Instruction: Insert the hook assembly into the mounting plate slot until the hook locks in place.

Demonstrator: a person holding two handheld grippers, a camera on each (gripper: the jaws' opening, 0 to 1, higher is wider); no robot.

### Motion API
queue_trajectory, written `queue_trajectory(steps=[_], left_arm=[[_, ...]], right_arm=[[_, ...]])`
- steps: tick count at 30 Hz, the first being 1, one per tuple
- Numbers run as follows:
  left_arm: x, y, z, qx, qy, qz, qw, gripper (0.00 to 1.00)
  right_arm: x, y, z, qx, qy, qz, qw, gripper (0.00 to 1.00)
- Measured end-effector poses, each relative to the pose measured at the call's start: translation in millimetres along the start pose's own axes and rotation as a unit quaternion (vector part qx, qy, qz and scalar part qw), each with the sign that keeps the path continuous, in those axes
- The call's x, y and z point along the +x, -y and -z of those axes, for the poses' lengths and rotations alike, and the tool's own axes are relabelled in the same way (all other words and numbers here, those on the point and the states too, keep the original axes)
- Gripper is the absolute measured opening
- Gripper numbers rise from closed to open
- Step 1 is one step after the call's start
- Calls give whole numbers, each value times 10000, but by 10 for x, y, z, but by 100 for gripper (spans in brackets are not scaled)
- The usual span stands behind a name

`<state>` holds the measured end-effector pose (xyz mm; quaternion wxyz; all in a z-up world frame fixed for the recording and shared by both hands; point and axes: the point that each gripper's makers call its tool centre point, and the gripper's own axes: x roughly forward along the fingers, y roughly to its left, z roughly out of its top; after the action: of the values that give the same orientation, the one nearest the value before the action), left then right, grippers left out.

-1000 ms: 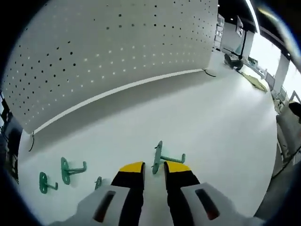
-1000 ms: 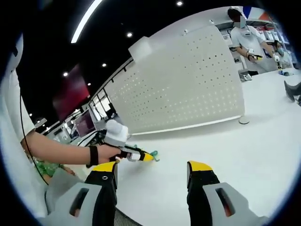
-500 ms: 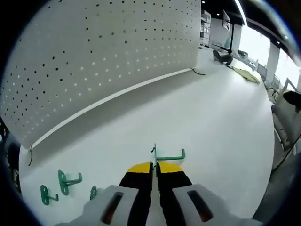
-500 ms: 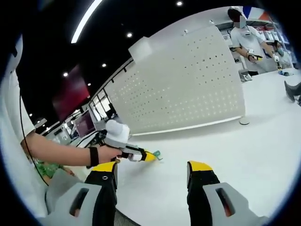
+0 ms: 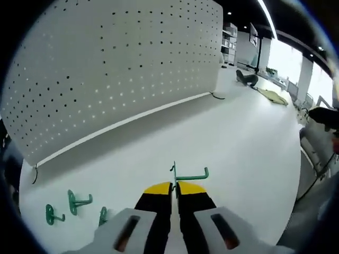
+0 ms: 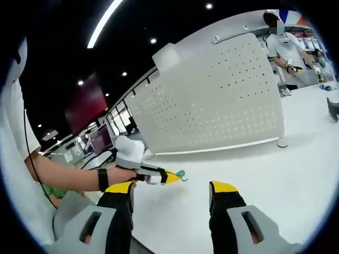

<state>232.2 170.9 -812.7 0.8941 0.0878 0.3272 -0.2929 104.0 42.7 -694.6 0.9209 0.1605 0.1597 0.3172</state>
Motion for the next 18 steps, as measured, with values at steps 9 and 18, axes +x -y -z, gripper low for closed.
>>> queue_trajectory(steps=[9, 18], left_arm=[[-202, 104, -169, -363, 451, 184, 9982, 3], [-380, 224, -225, -458, 706, 322, 9959, 3]], right_arm=[[30, -113, -27, -72, 0, -154, 9999, 54], [51, -222, -41, -171, 18, -225, 9996, 52]])
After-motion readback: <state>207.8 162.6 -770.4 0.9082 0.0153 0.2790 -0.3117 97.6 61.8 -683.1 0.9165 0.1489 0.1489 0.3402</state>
